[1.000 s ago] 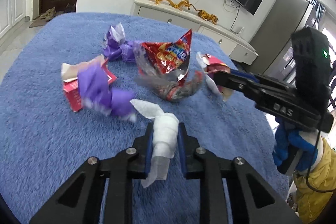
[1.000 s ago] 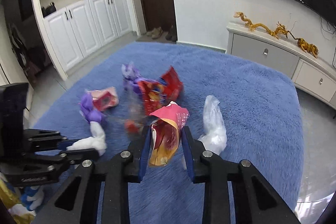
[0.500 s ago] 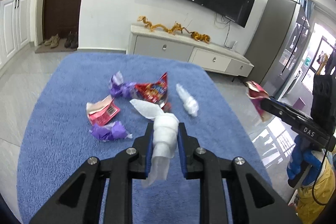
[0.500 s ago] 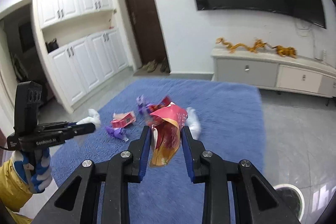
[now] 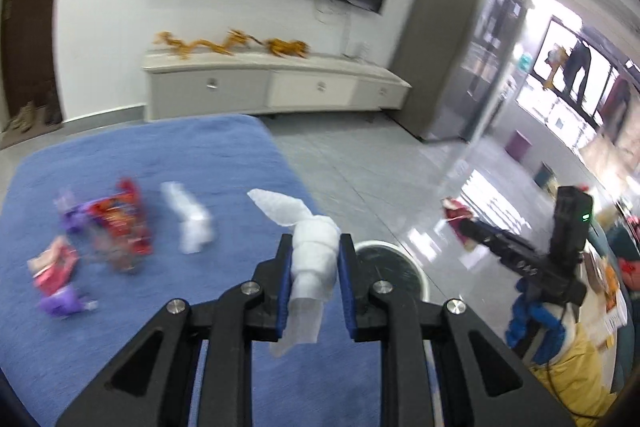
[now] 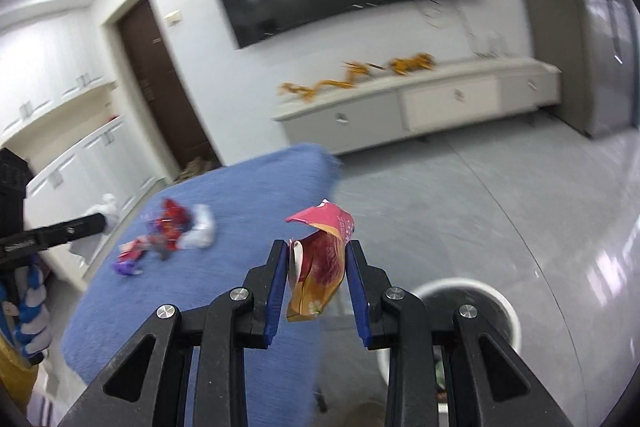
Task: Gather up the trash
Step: 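Carry both items over the trash bin and open both tools to drop them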
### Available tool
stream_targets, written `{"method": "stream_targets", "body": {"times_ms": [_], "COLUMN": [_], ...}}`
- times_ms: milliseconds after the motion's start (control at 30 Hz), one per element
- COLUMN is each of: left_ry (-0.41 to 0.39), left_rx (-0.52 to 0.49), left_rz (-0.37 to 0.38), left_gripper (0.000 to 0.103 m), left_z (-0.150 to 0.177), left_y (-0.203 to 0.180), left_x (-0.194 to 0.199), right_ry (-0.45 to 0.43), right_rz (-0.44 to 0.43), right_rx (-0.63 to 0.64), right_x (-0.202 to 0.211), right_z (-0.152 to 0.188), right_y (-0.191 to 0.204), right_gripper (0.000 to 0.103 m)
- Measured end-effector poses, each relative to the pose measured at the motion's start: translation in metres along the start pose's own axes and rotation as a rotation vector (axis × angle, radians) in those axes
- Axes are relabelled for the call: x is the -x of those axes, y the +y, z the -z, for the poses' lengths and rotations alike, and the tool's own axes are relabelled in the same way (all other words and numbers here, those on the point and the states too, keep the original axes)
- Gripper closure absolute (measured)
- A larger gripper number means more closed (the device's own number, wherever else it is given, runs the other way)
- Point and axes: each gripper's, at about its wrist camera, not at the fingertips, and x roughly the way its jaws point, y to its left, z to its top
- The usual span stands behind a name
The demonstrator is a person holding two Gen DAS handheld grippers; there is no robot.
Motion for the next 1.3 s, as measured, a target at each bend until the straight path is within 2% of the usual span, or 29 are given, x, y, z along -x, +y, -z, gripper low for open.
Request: {"method": "stream_targets", "body": {"times_ms": [200,400,633,733,767,800,867,933,1000,1133,1300], "left_ry": [0.111,0.224,0.315,0.344,0.349,0.354,0.358,0.368,0.376,0.378,0.295], "left_rx": [-0.094,-0.131,-0.083,-0.050,-0.043,-0.033,-0.017,-0.011,-0.009,-0.021,-0.064], "left_rz": [0.067,0.092,0.153,0.180,0.185,0.188,0.186,0.193,0.198,0.190,0.173], "left_gripper": [0.083,0.082,0.081,0.077,0.071,0.061,0.050,0.049,0.049,0.049,0.049], "left_z": [-0.010,-0.011,-0.007,-0.008,-0.009,-0.009,-0.010,-0.008,-0.006,-0.005,-0.006], "left_y": [-0.067,-0.111,-0.132,-0.141,-0.142,-0.144,-0.146,-0.148,-0.146,-0.146,-0.149], "left_x": [-0.076,-0.155,-0.226,-0.251,-0.255,-0.261,-0.269,-0.273,-0.273,-0.269,-0.238], "right_ry": [0.048,0.099,0.157,0.181,0.191,0.199,0.213,0.217,0.219,0.218,0.197], "right_rz": [0.073,0.112,0.150,0.168,0.173,0.180,0.193,0.198,0.203,0.205,0.211], "right_rx": [-0.160,-0.255,-0.316,-0.330,-0.334,-0.335,-0.339,-0.348,-0.351,-0.361,-0.371], "right_x": [-0.015,-0.035,-0.059,-0.066,-0.070,-0.073,-0.076,-0.076,-0.076,-0.071,-0.058], "right_z": [0.029,0.050,0.068,0.073,0.074,0.075,0.079,0.081,0.082,0.085,0.082], "right_y": [-0.074,-0.121,-0.158,-0.172,-0.175,-0.179,-0.184,-0.186,-0.187,-0.186,-0.182], "right_gripper": [0.075,0.075,0.074,0.073,0.073,0.072,0.070,0.060,0.057,0.057,0.057]}}
